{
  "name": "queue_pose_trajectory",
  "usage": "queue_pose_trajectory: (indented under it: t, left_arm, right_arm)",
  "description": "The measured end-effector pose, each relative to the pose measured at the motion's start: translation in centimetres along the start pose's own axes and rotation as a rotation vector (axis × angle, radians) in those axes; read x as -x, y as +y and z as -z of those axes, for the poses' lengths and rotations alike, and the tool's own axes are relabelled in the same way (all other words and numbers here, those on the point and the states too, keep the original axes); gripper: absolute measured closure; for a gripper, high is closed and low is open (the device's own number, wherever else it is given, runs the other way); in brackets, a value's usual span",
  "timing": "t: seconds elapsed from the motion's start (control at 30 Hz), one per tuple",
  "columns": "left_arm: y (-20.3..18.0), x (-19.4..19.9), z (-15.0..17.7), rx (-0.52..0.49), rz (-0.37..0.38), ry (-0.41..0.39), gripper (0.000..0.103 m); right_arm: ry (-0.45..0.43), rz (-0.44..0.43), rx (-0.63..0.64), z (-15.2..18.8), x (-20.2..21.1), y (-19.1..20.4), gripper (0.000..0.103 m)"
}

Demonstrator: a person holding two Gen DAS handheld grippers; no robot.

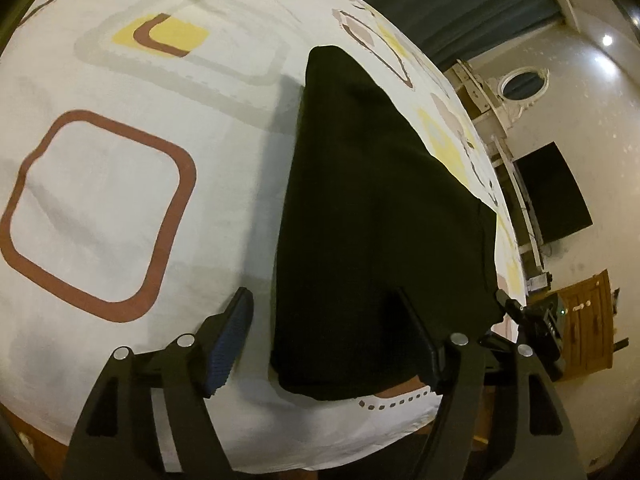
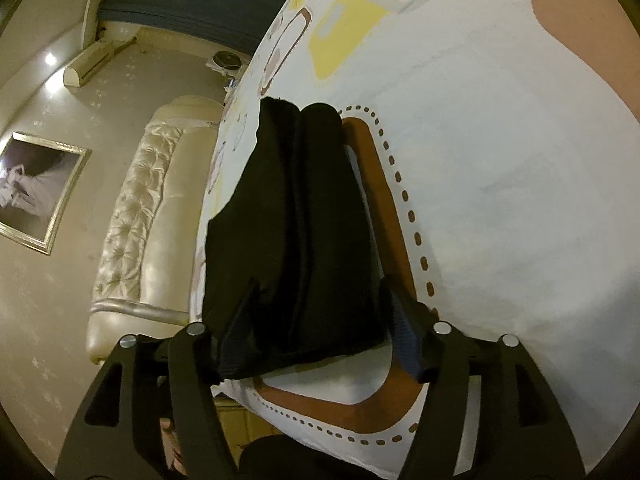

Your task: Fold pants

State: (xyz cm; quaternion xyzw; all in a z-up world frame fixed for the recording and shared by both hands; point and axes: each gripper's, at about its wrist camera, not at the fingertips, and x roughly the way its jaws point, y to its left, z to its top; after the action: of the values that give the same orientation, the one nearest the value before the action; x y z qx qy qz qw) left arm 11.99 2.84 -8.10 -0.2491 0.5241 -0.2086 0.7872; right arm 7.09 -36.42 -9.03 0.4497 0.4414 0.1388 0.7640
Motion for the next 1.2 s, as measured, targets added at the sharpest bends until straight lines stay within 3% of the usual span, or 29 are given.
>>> queue_pose_trajectory:
  t: [0.07, 0.1, 0.17, 0.4, 0.53, 0.63, 0.77, 0.87, 1.0, 1.2]
  left_arm:
    - [-0.4, -0.1, 0.0, -0.037, 0.017, 0.005, 0.053]
    - [-0.6, -0.1, 0.0, -0.046, 0.011, 0.005, 0.054]
    - [-0.9, 0.2, -0.1, -0.051, 0.008, -0.005, 0.062]
    - [-1.1, 1.0, 0.8, -0.073, -0.003, -0.006, 0.065]
    - [-1.0, 0.6, 0.5, -0.085, -0.01, -0.006, 0.062]
    - [-1.0, 0.7, 0.4, -0.097, -0.029, -0.017, 0.051]
    - [-1.3, 1.2, 0.7, -0.136, -0.105, -0.063, 0.03]
    - [-1.8, 1.5, 1.2, -0.172, -0.153, -0.087, 0.023]
    - [-2.3, 1.9, 2.0, -0.2, -0.216, -0.118, 0.019]
    - [-3.9, 2.9, 3.2, -0.267, -0.301, -0.158, 0.019]
  right_arm:
    - [0.014, 0.023, 0.024, 0.0, -0.4, 0.4, 0.046]
    - [0.021, 0.03, 0.032, -0.1, -0.6, 0.5, 0.058]
    - [0.021, 0.015, 0.028, -0.1, -0.4, 0.5, 0.065]
    - [0.031, -0.014, 0.039, 0.8, 0.7, 0.7, 0.07]
    - [0.035, -0.05, -0.01, 0.7, 0.4, -0.8, 0.067]
    - [0.039, -0.069, -0.019, 0.6, 0.8, -1.2, 0.061]
    - [0.034, -0.083, -0.013, 0.9, 1.4, -1.3, 0.054]
    - [0.028, -0.089, -0.027, 1.2, 1.5, -0.8, 0.05]
    - [0.015, -0.099, -0.034, 1.3, 1.8, -0.6, 0.04]
    - [0.007, -0.052, -0.02, 1.8, 2.9, -0.4, 0.037]
